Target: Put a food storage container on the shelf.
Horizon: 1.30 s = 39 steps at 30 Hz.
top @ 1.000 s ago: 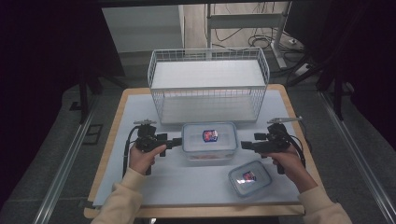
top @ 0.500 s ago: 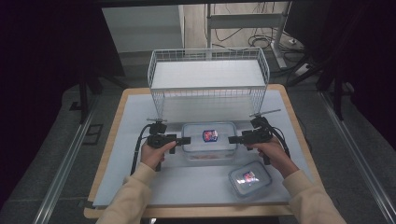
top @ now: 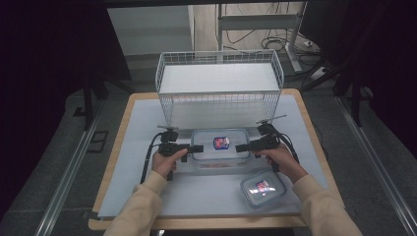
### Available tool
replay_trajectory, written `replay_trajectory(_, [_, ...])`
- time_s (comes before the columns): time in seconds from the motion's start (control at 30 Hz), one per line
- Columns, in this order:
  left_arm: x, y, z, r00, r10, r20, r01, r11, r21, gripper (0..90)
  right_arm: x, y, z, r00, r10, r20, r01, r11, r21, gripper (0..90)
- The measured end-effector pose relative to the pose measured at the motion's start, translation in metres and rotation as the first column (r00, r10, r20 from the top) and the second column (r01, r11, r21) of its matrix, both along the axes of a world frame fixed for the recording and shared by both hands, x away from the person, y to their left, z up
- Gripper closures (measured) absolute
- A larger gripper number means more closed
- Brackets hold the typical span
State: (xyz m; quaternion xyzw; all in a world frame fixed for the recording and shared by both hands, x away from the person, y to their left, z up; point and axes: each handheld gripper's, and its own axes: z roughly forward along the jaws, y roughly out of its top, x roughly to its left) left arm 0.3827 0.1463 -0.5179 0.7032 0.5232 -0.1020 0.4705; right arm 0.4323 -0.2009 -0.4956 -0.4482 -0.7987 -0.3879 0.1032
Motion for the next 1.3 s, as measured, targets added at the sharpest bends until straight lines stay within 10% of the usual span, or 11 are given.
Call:
replay_trajectory(0.7, [-0.01,0.006,0.004,0.9999,0.006,-0.01,-0.006,0.9982,-0.059,37.6,-0.002,-0.022,0.002,0.9927,-0.05,-0.11,0.066,0.987,0.146,40.9])
replay_trajectory(1.3, [-0.024,0.008,0.014,0.9955,0.045,0.083,-0.04,0.9976,-0.057,47.5,-0.016,-0.028,0.012,0.9973,-0.065,-0.033,0.07,0.979,0.19,49.8])
